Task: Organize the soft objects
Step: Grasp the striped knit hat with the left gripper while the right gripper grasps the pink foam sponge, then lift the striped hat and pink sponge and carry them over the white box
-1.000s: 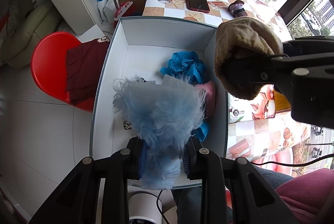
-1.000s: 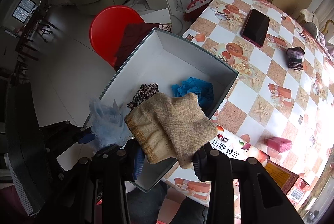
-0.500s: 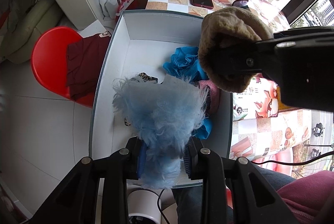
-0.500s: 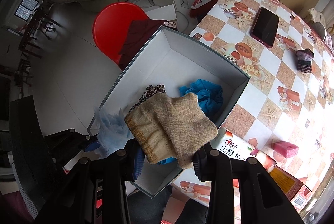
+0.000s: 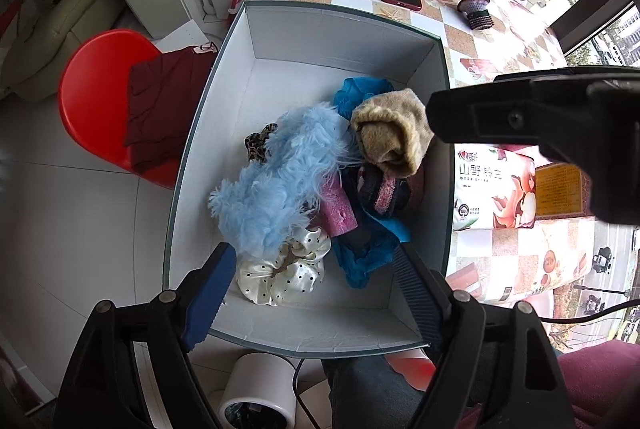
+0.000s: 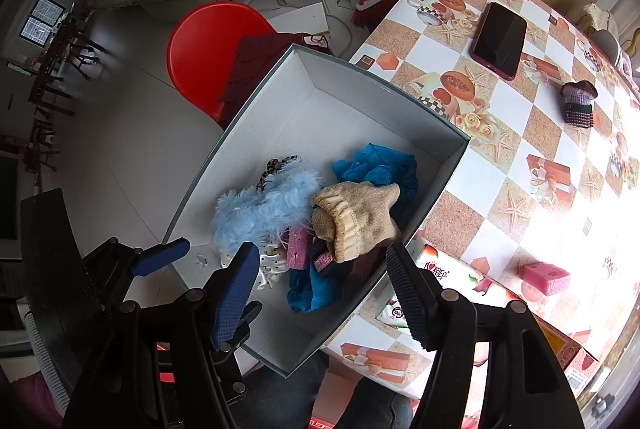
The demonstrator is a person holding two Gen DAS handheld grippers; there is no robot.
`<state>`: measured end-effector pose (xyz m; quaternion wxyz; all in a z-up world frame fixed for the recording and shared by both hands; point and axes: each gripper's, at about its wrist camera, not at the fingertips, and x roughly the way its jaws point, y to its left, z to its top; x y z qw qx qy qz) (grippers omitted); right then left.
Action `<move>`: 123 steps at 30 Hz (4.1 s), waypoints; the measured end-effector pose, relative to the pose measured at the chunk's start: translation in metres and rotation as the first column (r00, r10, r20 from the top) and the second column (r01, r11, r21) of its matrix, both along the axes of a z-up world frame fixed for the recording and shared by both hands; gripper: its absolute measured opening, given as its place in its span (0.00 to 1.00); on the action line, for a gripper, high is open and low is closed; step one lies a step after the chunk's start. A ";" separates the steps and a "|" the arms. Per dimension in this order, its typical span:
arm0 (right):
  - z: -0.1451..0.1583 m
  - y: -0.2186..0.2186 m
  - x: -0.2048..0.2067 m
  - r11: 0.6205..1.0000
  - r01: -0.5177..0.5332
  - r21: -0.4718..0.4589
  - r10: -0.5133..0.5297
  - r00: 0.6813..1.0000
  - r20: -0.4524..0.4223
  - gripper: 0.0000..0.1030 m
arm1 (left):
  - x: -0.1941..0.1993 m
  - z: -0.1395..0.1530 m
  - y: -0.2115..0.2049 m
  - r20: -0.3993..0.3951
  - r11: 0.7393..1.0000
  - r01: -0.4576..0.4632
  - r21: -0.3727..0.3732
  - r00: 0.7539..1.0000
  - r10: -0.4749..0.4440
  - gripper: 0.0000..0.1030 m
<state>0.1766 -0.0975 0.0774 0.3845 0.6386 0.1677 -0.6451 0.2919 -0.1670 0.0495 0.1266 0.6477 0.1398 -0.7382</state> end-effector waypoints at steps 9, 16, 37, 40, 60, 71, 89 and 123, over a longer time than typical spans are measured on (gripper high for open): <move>0.004 0.030 -0.026 0.991 0.123 -0.056 -0.115 0.985 0.131 0.99 | -0.004 0.009 -0.008 -0.046 0.998 -0.047 0.047 0.998 0.049 0.93; 0.030 0.098 -0.086 0.971 0.240 -0.003 -0.238 0.964 0.115 0.99 | -0.029 0.041 0.012 -0.146 0.998 0.048 0.050 0.989 -0.040 0.93; -0.173 0.155 -0.176 0.903 -0.185 0.388 0.006 0.909 0.418 0.99 | -0.110 0.031 0.112 0.008 0.991 0.131 -0.003 0.991 -0.131 0.93; -0.202 0.158 -0.172 0.857 -0.262 0.444 0.044 0.896 0.443 0.99 | -0.119 0.025 0.122 0.034 0.992 0.125 -0.009 0.992 -0.125 0.93; -0.170 0.410 -0.246 0.740 0.624 0.252 -0.661 0.743 0.103 0.99 | -0.335 -0.028 0.184 0.078 0.937 0.347 0.039 0.934 -0.349 0.93; -0.186 0.323 -0.245 0.931 0.249 0.267 -0.234 0.968 -0.088 0.99 | -0.448 -0.108 0.173 0.091 0.996 0.076 0.046 0.993 -0.080 0.93; -0.193 0.314 -0.245 0.942 0.241 0.234 -0.210 0.966 -0.151 0.94 | -0.471 -0.162 0.169 0.133 0.999 0.012 -0.037 0.991 -0.007 0.87; 0.015 0.318 -0.098 0.831 0.554 -0.043 -0.552 0.813 -0.187 0.73 | -0.180 0.025 0.202 -0.116 0.872 0.483 -0.072 0.865 -0.489 0.51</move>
